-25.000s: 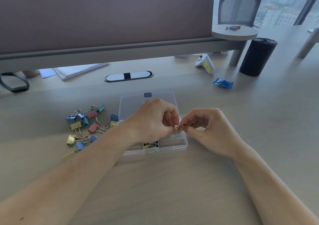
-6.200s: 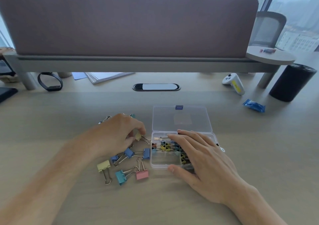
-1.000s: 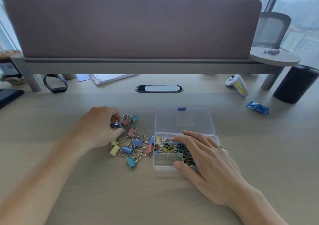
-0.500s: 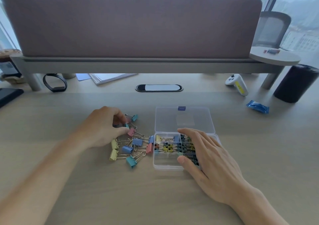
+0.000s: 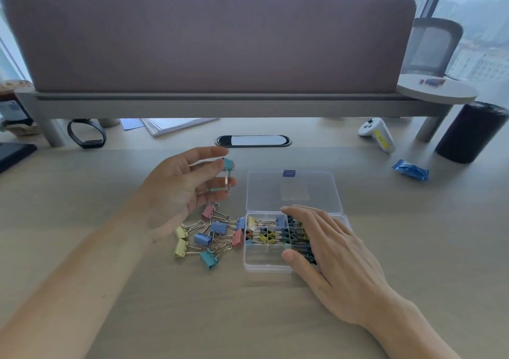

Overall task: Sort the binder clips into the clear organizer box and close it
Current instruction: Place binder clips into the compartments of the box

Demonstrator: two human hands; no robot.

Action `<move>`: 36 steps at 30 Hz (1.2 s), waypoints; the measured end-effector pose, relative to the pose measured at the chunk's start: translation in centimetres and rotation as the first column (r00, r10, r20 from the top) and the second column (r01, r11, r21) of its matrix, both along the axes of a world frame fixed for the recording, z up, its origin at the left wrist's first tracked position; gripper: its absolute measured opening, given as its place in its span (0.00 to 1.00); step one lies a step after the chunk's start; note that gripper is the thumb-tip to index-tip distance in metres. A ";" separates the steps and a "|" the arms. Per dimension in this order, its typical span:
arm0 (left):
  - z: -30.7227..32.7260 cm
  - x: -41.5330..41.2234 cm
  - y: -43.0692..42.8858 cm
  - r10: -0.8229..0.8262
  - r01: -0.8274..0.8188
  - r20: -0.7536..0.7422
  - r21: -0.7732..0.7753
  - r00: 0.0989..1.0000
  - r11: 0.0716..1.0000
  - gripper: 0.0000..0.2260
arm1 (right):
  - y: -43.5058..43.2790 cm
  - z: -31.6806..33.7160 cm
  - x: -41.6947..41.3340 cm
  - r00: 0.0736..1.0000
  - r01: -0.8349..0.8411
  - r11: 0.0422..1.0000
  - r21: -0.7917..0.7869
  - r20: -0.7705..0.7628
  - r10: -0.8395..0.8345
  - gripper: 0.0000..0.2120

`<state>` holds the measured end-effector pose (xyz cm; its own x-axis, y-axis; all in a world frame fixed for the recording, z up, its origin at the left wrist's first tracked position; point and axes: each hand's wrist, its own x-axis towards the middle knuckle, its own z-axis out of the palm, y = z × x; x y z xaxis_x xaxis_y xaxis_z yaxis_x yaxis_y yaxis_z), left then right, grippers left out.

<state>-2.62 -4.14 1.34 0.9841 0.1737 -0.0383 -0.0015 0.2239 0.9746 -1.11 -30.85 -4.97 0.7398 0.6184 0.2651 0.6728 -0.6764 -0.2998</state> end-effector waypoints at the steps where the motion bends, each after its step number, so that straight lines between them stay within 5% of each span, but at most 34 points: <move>1: -0.3 -0.1 -0.8 0.012 -0.011 -0.013 0.071 1.000 0.997 0.16 | 0.0 0.0 0.0 1.000 -0.001 1.000 -0.001 0.002 0.001 0.30; 3: -1.4 -0.3 -2.5 0.049 -0.055 0.026 0.421 0.998 0.905 0.13 | 0.1 -0.1 0.0 1.000 -0.005 1.000 -0.011 0.002 0.005 0.31; 5: -2.9 -0.5 -4.2 -0.006 -0.087 0.122 0.743 0.993 0.664 0.12 | 0.0 -0.1 0.0 1.000 -0.005 1.000 -0.016 0.009 0.006 0.30; 8: -4.5 -0.7 -5.5 -0.154 -0.127 0.207 0.900 0.966 0.416 0.14 | -0.1 -0.1 0.0 1.000 0.004 1.000 0.001 0.008 -0.004 0.29; 11: -5.2 -0.7 -5.7 -0.211 -0.164 0.235 0.937 0.949 0.308 0.14 | 0.0 0.0 -0.1 1.000 -0.001 1.000 0.013 0.004 0.001 0.28; 23: -4.7 -0.1 -4.2 -0.088 -0.160 0.210 0.906 0.974 0.392 0.12 | 0.0 0.0 -0.1 1.000 -0.016 1.000 -0.009 0.012 0.016 0.27; 30: -4.9 -0.7 -4.4 -0.169 -0.132 0.171 0.966 0.971 0.220 0.13 | 0.0 0.0 -0.1 0.999 -0.017 1.000 -0.012 0.046 0.018 0.27; 36: -4.8 -0.5 -4.2 -0.175 -0.107 0.160 0.955 0.972 0.276 0.12 | 0.0 0.0 -0.1 0.998 -0.018 1.000 -0.020 0.055 0.019 0.28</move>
